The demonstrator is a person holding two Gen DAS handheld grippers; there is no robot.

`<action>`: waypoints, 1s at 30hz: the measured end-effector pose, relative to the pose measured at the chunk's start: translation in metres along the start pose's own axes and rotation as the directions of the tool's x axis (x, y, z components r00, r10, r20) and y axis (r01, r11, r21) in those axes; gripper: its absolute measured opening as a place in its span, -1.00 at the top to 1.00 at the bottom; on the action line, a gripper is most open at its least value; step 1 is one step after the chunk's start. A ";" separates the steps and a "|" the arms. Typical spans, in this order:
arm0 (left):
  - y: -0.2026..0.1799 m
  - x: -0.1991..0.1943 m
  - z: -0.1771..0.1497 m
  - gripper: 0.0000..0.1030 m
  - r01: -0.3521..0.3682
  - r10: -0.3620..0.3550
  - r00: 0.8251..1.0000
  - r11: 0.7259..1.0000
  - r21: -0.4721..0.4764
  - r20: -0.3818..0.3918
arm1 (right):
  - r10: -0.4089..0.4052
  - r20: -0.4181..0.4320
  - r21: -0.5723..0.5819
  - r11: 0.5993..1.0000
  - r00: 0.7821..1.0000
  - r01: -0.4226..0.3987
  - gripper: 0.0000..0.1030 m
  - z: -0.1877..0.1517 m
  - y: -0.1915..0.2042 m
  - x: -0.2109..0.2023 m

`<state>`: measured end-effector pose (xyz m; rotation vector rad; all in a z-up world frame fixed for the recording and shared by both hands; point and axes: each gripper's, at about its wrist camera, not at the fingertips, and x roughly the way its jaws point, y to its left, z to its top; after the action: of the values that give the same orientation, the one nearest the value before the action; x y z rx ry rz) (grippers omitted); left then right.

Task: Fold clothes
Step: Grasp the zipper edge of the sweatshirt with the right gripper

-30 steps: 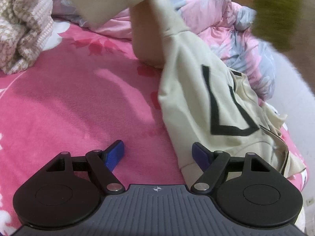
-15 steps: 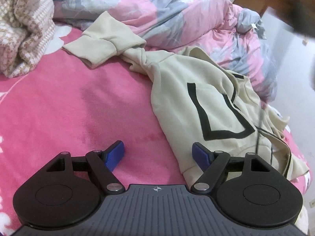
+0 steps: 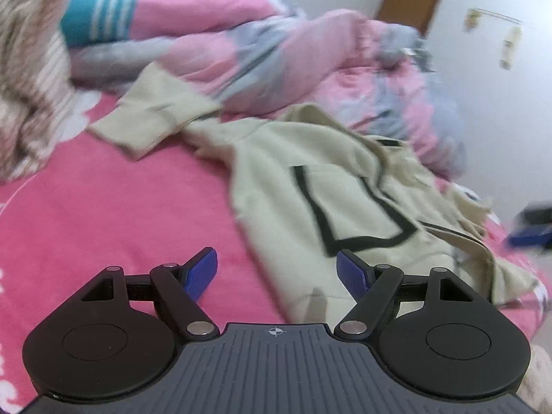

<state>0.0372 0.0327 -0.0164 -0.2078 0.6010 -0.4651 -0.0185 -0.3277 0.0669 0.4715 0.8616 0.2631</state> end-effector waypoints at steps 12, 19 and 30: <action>-0.033 0.000 -0.015 -0.49 0.063 -0.064 0.998 0.983 0.175 0.004 | -0.005 -0.054 0.102 0.995 0.999 0.010 0.55 -0.034 -0.041 0.061; -0.038 -0.009 -0.014 -0.55 0.156 -0.158 0.987 0.969 0.190 -0.002 | 0.121 -0.022 0.046 0.992 0.992 -0.120 0.80 -0.027 -0.020 0.064; -0.057 0.008 -0.017 -0.17 0.111 -0.105 0.994 0.965 0.238 -0.035 | 0.296 -0.011 0.042 0.955 0.955 -0.295 0.84 0.002 0.022 0.096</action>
<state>0.0126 -0.0226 -0.0160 -0.0048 0.5518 -0.6417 0.0428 -0.2704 0.0153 0.6370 0.8124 0.5268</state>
